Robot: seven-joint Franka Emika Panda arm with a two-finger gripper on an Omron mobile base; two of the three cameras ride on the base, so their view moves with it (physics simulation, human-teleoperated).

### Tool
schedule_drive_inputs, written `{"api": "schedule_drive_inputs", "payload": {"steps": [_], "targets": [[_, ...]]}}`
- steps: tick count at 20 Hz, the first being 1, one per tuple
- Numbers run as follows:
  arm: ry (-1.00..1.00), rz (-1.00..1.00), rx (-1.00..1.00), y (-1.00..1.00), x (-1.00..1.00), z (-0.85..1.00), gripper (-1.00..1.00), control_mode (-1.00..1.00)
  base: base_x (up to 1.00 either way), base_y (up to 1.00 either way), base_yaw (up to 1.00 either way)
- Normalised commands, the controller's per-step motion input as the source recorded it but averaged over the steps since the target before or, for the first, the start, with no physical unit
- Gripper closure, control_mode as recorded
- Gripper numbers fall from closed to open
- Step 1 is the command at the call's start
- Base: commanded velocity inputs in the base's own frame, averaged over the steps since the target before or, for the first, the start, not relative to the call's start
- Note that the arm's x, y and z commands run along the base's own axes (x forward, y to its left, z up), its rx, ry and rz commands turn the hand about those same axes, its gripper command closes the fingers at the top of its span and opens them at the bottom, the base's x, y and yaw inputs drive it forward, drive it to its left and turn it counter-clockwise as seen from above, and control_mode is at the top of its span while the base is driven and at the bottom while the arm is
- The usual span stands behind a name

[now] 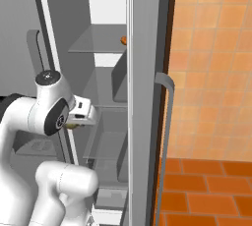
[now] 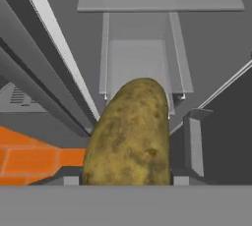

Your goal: Place one potato and one chicken drumstick in each tupperware on the nearby counter, to pack two identical lunches.

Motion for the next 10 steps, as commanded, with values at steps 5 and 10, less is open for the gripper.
{"api": "schedule_drive_inputs", "payload": {"steps": [5,10], "targets": [[0.00,0.00,0.00,0.00,-0.28,0.00,1.00,1.00,-0.36,0.06,0.00],[0.00,0.00,0.00,0.00,0.00,0.00,1.00,1.00,-0.73,0.79,0.00]]}}
